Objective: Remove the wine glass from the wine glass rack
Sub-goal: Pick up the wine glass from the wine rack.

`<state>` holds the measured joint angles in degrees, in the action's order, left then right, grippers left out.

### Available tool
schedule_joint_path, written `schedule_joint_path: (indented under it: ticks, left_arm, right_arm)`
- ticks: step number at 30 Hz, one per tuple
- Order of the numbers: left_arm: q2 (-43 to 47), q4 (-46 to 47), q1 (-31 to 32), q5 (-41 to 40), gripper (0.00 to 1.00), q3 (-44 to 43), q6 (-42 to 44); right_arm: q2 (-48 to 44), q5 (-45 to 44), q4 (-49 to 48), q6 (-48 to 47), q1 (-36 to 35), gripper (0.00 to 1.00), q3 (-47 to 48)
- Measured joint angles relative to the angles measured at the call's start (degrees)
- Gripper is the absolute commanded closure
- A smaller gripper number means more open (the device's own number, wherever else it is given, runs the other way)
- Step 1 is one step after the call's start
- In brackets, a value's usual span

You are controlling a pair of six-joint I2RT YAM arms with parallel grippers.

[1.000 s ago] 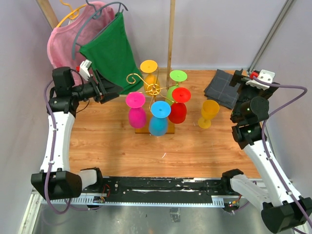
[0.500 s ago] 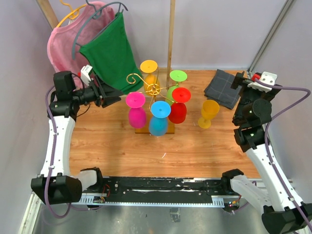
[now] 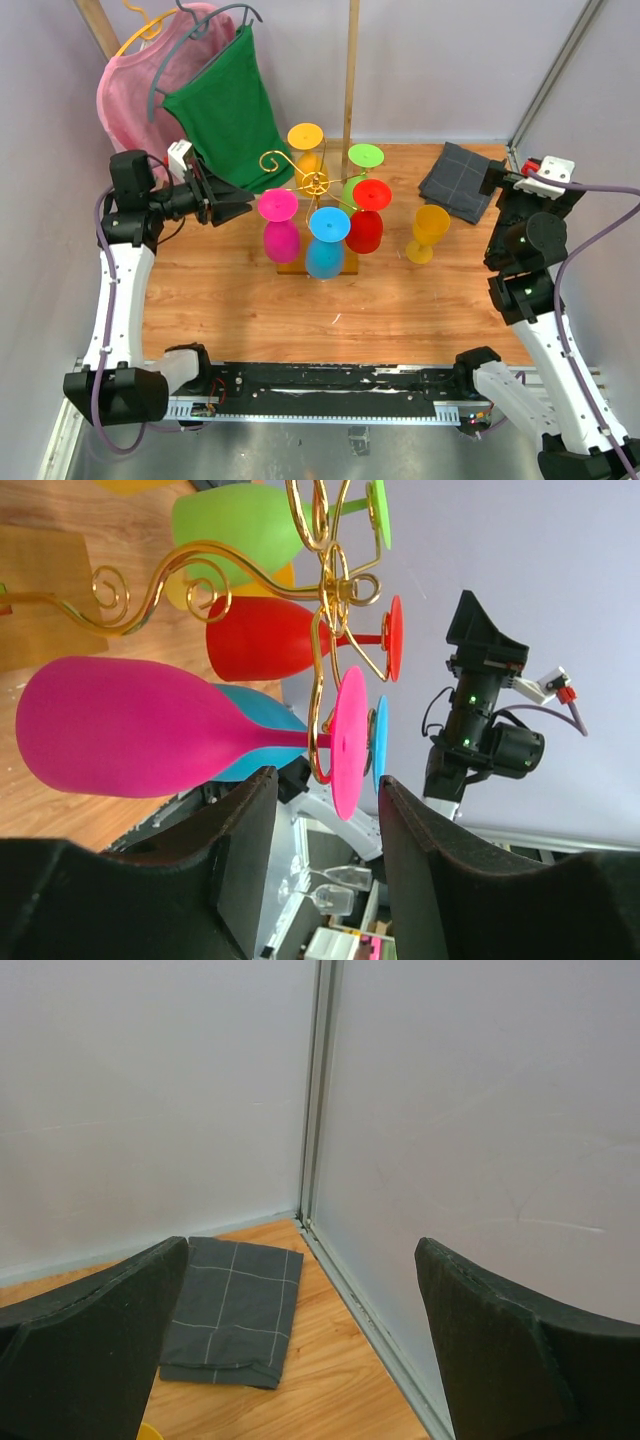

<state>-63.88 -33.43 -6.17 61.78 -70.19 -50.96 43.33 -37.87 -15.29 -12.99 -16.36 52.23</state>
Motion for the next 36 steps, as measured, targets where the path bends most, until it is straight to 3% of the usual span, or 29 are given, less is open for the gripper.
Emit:
schedule_joint_path:
  ticks: [16,36]
  left_arm:
    - [8.52,0.24,0.00,1.55,0.54,4.85,-3.72]
    - [7.74,-0.15,2.78,0.02,0.55,6.75,-5.31]
  right_arm:
    - [-3.43,-0.07,5.40,-2.08,0.00,0.02,1.53]
    - [-5.57,-0.04,7.56,-2.08,0.00,0.02,1.53]
